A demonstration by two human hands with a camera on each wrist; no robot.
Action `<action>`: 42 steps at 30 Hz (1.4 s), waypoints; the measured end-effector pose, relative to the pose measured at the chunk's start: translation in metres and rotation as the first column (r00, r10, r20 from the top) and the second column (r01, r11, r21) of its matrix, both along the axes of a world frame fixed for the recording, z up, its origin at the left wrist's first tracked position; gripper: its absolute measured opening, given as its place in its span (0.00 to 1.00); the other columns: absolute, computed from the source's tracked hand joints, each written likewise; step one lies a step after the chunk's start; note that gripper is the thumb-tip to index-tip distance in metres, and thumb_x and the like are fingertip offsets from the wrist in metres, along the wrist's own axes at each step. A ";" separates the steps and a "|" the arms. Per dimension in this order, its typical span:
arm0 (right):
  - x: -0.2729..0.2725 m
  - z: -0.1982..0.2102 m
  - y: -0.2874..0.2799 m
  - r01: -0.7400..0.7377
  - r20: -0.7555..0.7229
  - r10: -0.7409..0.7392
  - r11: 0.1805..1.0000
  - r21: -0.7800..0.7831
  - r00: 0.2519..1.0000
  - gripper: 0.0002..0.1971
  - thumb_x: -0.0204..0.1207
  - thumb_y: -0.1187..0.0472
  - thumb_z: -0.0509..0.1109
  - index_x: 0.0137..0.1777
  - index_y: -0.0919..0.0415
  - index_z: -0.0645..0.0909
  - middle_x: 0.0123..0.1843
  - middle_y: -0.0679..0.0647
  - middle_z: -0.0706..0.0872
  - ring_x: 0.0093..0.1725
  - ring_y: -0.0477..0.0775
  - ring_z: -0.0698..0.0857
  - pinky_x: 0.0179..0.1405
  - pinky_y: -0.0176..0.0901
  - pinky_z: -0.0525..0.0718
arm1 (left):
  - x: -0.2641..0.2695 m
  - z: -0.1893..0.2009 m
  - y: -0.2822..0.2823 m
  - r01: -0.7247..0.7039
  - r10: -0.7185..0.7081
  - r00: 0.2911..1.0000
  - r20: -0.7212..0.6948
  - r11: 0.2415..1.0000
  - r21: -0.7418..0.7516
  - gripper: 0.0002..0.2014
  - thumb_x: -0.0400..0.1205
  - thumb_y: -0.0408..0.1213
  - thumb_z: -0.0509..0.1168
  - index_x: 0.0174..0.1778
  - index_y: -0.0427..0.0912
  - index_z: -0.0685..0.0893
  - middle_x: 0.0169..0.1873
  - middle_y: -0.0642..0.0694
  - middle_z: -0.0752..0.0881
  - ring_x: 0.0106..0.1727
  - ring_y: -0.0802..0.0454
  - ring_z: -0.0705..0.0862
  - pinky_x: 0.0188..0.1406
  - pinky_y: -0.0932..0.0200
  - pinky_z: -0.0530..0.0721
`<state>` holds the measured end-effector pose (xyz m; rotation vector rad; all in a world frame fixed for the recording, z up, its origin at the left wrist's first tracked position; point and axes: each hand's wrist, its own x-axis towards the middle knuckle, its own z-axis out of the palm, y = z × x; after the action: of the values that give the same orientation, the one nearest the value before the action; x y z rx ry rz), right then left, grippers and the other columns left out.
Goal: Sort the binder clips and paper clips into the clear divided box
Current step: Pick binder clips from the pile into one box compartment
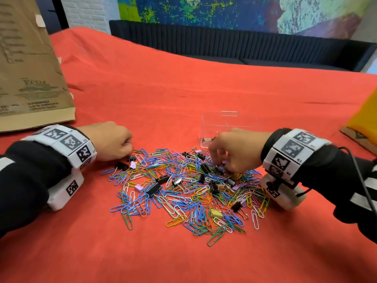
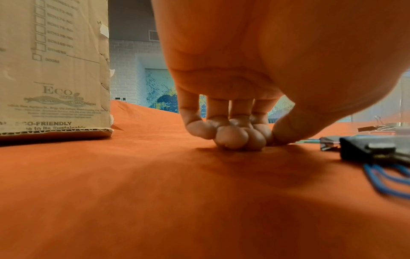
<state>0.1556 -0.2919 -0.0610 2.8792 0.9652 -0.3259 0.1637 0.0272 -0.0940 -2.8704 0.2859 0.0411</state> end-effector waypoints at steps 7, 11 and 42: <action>0.003 0.020 -0.005 -0.005 0.077 -0.003 0.994 0.110 0.997 0.07 0.65 0.58 0.81 0.37 0.45 0.87 0.31 0.43 0.88 0.31 0.37 0.83 0.35 0.33 0.77 | 0.001 0.000 0.002 -0.006 0.006 1.000 -0.008 1.000 -0.030 0.12 0.78 0.49 0.57 0.32 0.48 0.74 0.29 0.50 0.80 0.38 0.43 0.79 0.41 0.55 0.81; -0.003 0.023 0.005 -0.049 0.020 0.046 0.982 0.183 0.999 0.12 0.70 0.65 0.75 0.48 0.46 0.89 0.36 0.44 0.91 0.32 0.32 0.85 0.36 0.29 0.81 | 0.001 -0.001 0.002 -0.005 0.004 1.000 -0.004 1.000 -0.030 0.12 0.78 0.49 0.57 0.31 0.48 0.74 0.31 0.49 0.81 0.38 0.43 0.79 0.42 0.54 0.81; 0.042 0.054 0.006 0.120 0.296 -0.289 0.870 0.478 0.910 0.10 0.62 0.66 0.80 0.37 0.50 0.88 0.37 0.51 0.91 0.39 0.54 0.88 0.40 0.39 0.81 | 0.003 -0.002 0.002 0.008 -0.008 1.000 -0.009 1.000 -0.023 0.13 0.79 0.49 0.56 0.31 0.48 0.73 0.28 0.51 0.78 0.38 0.43 0.78 0.40 0.55 0.79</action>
<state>0.1977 -0.2860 -0.0070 3.2874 0.7383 0.4762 0.1667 0.0290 -0.0955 -2.8924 0.3014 0.0492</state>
